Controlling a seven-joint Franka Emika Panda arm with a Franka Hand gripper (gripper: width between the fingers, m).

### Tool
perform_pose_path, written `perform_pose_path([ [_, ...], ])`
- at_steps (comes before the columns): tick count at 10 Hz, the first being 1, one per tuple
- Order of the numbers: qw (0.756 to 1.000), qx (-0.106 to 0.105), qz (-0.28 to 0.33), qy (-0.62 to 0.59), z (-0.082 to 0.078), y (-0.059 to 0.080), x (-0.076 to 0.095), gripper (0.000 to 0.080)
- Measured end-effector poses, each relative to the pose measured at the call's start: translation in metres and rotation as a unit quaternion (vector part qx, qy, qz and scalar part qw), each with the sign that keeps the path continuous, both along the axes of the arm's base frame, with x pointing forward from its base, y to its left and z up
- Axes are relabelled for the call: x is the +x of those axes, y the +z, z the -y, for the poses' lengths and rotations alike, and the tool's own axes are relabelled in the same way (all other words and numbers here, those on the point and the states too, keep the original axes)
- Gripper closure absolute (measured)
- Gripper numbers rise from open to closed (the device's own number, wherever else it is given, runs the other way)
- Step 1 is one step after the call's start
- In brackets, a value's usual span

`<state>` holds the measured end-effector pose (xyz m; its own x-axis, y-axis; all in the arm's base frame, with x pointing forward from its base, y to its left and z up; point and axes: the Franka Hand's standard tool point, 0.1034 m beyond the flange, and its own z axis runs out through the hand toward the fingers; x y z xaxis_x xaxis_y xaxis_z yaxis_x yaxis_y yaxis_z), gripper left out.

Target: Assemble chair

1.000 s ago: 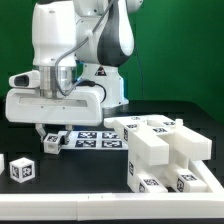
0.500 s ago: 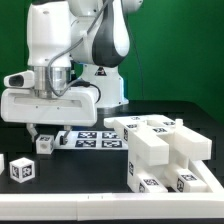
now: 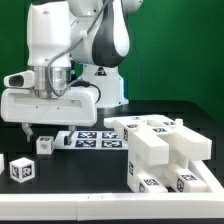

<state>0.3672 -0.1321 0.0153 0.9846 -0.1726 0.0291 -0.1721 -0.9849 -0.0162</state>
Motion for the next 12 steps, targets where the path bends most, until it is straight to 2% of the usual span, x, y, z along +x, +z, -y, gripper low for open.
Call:
perform_pose_path([
  [2,0.999,0.031,-0.022,-0.004,-0.002,0.013,0.007,0.0151],
  [3,0.999,0.033,-0.025,-0.006,-0.003,0.013,0.007,0.0151],
  [4,0.999,0.032,-0.015,-0.006,0.000,0.021,0.016,0.0151],
  [6,0.999,0.032,-0.019,-0.006,-0.001,0.017,0.013,0.0151],
  [8,1.000,0.017,-0.005,0.015,-0.004,0.017,0.020,0.0151],
  [11,0.997,-0.010,0.022,0.072,0.005,0.017,0.025,0.0151],
  [12,0.997,-0.008,0.020,0.071,0.004,0.017,0.025,0.0151],
])
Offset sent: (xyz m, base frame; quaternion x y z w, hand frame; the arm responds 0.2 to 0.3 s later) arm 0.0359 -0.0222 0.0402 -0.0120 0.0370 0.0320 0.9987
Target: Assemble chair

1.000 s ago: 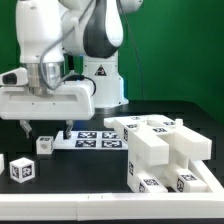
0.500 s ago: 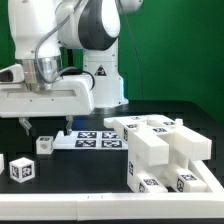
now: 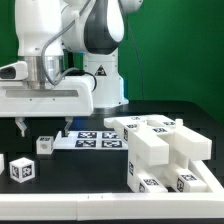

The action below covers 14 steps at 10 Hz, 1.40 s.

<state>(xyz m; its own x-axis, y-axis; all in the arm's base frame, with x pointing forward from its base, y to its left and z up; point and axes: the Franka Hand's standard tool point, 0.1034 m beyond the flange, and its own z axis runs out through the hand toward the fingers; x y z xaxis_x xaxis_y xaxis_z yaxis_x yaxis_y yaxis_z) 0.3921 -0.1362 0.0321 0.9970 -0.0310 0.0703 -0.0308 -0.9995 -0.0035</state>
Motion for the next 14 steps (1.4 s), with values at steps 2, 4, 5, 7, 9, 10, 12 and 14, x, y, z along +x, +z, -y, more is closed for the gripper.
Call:
perform_pose_path([
  [2,1.000,0.007,-0.012,-0.010,0.006,-0.006,-0.007,0.0151],
  [4,0.999,0.020,-0.025,-0.016,0.006,-0.009,-0.005,0.0151],
  [5,0.999,0.022,-0.032,-0.019,0.005,-0.016,-0.010,0.0151],
  [7,0.999,0.022,-0.035,-0.018,0.004,-0.020,-0.012,0.0178],
  [9,0.999,0.022,-0.036,-0.018,0.004,-0.020,-0.013,0.0363],
  [10,0.999,0.022,-0.036,-0.018,0.004,-0.020,-0.013,0.0520],
  [12,0.999,0.021,-0.035,-0.005,0.004,-0.020,-0.012,0.0518],
  [14,0.998,0.014,-0.028,0.055,0.005,-0.019,-0.011,0.0518],
])
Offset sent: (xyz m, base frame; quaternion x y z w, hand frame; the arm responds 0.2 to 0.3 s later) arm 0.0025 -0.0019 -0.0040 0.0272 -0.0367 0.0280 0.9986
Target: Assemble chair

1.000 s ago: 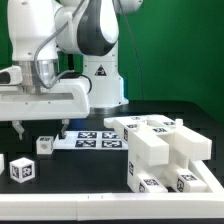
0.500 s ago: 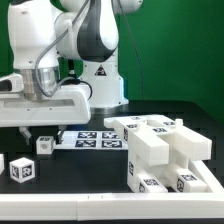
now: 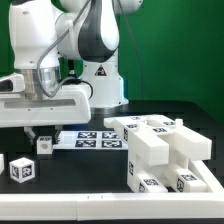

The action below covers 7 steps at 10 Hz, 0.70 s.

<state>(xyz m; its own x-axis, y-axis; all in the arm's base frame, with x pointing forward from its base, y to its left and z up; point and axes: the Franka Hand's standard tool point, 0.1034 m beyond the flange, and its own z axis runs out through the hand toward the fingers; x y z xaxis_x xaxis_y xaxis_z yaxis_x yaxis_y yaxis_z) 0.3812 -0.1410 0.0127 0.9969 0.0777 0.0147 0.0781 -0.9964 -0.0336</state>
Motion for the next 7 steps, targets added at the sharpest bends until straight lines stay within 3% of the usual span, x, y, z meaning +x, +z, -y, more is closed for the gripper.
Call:
perform_pose_path([
  [2,0.998,-0.004,0.004,0.060,-0.0015,0.0005,0.0027,0.0518],
  [7,0.998,-0.004,0.004,0.067,-0.0015,0.0000,0.0022,0.0517],
])
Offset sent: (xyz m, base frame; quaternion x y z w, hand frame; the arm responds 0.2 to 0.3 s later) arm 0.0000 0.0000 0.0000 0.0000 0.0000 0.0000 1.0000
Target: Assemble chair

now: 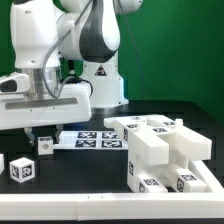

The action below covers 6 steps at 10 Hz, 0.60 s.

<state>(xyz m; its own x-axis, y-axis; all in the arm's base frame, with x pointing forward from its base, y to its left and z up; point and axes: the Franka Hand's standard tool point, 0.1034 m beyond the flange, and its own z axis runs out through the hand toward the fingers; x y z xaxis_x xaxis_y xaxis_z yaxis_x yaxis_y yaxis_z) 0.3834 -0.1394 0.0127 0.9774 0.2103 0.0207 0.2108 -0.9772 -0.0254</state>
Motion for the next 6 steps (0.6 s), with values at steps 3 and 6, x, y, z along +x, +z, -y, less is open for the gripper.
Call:
perform_pose_path([
  [3,0.986,0.004,-0.002,0.166,0.012,0.003,0.000,0.0517],
  [6,0.967,0.001,-0.003,0.253,0.012,0.001,-0.001,0.0517],
])
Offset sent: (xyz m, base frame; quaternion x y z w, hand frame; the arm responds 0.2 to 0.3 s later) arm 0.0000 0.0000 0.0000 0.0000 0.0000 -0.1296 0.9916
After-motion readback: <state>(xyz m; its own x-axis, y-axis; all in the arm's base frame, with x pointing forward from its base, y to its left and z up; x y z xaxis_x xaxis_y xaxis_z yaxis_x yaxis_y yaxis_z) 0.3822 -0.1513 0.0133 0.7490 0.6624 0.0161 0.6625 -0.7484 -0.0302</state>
